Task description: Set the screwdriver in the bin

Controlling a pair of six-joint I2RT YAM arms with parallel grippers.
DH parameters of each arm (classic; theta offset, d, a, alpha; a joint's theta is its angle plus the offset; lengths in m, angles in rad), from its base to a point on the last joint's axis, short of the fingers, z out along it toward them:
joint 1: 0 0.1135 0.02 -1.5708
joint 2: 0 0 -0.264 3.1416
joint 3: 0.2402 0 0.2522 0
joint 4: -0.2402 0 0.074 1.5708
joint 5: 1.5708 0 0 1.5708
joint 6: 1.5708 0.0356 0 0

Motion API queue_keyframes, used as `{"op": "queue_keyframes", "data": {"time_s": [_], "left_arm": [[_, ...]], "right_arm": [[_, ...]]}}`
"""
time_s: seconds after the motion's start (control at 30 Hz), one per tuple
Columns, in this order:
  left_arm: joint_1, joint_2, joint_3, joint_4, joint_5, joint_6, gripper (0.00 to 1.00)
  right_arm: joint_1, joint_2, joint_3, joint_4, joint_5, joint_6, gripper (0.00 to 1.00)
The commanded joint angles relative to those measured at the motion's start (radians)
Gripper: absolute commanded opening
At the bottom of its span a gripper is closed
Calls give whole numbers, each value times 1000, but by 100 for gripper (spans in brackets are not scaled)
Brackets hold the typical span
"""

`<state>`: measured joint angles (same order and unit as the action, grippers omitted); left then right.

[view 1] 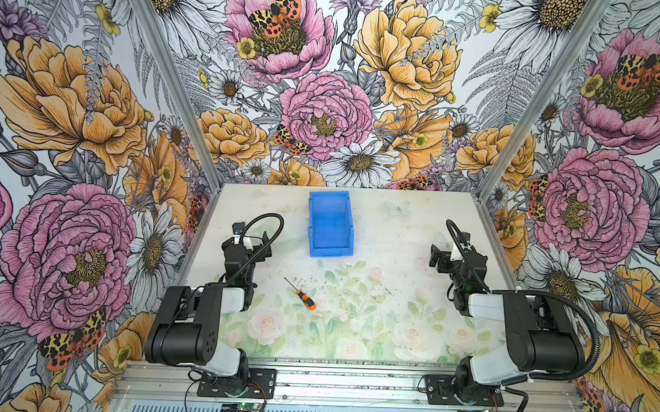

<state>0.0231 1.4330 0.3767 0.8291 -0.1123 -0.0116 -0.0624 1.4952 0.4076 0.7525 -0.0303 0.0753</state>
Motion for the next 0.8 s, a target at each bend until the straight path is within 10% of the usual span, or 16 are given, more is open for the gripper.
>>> {"op": "queue_keyframes", "data": {"time_s": [0.0,0.4,0.77], "left_arm": [[8,-105,19,-153,-13,-16,99],[-87,-369,200,-860,-268,-217,99],[-156,-518,274,-1210,-177,-409,99]], "right_arm": [[12,-71,30,-72,21,14,99],[66,-319,182,-745,195,181,99],[176,-476,197,-1046,195,450,99]]}}
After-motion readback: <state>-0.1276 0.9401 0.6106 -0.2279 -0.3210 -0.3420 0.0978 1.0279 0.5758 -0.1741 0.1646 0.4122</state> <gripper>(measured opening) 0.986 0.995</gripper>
